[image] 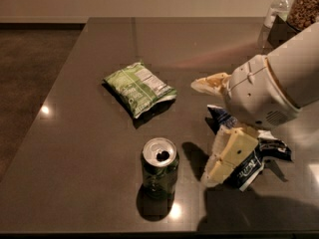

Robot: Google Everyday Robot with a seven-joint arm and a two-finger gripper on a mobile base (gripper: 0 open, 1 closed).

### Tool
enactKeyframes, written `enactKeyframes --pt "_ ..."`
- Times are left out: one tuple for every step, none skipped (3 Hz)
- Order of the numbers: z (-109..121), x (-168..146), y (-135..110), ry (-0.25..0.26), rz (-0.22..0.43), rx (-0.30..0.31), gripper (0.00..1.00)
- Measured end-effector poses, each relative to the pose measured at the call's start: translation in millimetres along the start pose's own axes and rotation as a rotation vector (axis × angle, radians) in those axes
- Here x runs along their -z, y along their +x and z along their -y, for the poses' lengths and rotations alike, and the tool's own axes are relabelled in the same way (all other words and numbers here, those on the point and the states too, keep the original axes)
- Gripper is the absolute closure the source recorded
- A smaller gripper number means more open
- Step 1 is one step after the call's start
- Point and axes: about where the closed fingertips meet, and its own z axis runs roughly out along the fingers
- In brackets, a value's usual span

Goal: Knock green can over

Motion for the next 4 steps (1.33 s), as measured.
enactKeyframes --pt "-11.1 -18.9 -8.8 -0.024 0.029 0.015 0.0" --pt "-18.8 -34.4 -15.2 -0.046 0.044 0.014 0.0" --pt "-27.7 -46.5 -24.1 -0.065 0.058 0.016 0.0" --pt "-36.1 -55.3 -30.3 -0.084 0.065 0.022 0.0"
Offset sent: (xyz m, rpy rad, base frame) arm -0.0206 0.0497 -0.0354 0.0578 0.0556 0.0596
